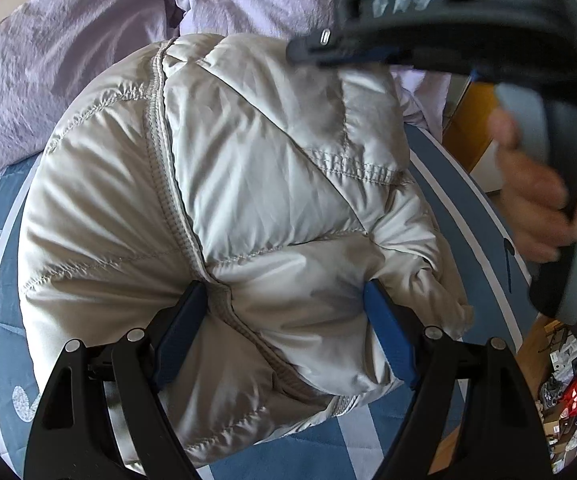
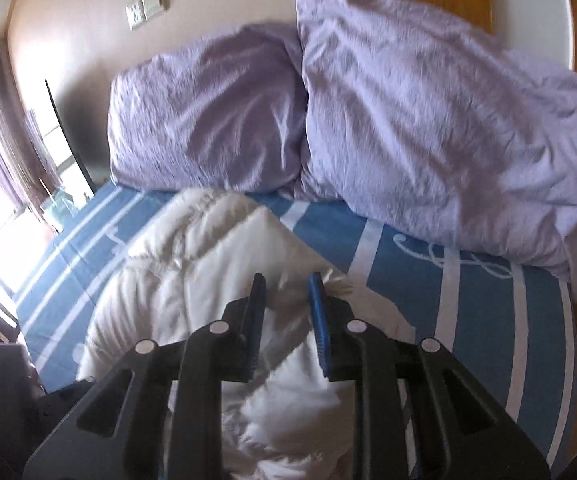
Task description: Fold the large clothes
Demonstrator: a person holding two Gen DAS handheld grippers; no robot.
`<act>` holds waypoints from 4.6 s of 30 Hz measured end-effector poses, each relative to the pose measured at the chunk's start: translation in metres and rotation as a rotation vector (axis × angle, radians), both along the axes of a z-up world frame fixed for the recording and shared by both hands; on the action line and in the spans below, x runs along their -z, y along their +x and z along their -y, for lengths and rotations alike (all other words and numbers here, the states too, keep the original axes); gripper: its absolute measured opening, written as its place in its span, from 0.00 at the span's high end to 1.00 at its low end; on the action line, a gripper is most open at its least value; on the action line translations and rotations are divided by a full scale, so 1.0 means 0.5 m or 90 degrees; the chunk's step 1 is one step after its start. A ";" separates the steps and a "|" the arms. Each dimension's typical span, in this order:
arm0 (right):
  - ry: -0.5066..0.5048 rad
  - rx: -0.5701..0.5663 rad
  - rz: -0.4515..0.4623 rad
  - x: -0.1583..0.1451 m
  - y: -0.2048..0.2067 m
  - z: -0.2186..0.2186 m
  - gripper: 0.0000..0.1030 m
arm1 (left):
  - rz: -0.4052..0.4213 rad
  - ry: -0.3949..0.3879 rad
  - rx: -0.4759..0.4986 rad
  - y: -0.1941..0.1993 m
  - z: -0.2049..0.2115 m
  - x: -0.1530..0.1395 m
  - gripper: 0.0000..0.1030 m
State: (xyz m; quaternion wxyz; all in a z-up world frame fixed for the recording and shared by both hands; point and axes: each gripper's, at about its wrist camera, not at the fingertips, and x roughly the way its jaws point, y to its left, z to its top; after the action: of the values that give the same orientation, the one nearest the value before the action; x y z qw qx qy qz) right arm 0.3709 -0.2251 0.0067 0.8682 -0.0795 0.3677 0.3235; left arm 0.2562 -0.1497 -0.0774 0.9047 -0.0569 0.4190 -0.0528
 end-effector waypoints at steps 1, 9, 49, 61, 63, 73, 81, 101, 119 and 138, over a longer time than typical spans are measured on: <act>-0.006 0.004 -0.008 0.013 0.004 0.001 0.79 | 0.001 -0.001 0.001 -0.002 0.000 0.000 0.22; -0.005 0.050 -0.055 0.091 0.021 0.037 0.79 | 0.015 0.003 0.019 -0.013 0.006 -0.002 0.22; 0.000 0.123 -0.052 0.208 0.019 0.049 0.80 | 0.011 0.011 0.076 -0.009 0.009 0.012 0.22; 0.016 0.139 -0.044 0.210 0.008 0.056 0.80 | 0.015 0.014 0.074 -0.014 0.001 -0.008 0.27; 0.017 0.143 -0.043 0.210 0.005 0.057 0.80 | 0.026 0.012 0.065 -0.019 -0.008 -0.025 0.27; 0.007 0.158 -0.032 0.207 -0.006 0.054 0.80 | 0.081 0.027 -0.006 0.013 -0.074 -0.110 0.26; 0.005 0.172 -0.020 0.206 -0.020 0.055 0.80 | 0.090 0.061 -0.071 0.088 -0.146 -0.130 0.26; 0.016 0.191 0.000 0.204 -0.033 0.059 0.80 | 0.033 0.090 -0.124 0.182 -0.213 -0.033 0.17; 0.023 0.203 0.011 0.209 -0.034 0.058 0.80 | 0.044 0.117 -0.132 0.192 -0.213 0.018 0.11; -0.024 0.210 0.001 0.189 -0.032 0.046 0.78 | 0.047 0.130 -0.144 0.197 -0.215 0.027 0.09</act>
State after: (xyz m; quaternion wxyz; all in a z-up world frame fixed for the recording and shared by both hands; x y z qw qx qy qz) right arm 0.3549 -0.2483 -0.0880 0.9083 -0.0347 0.3808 0.1698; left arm 0.3545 -0.0421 -0.0907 0.9207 -0.0093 0.3795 0.0902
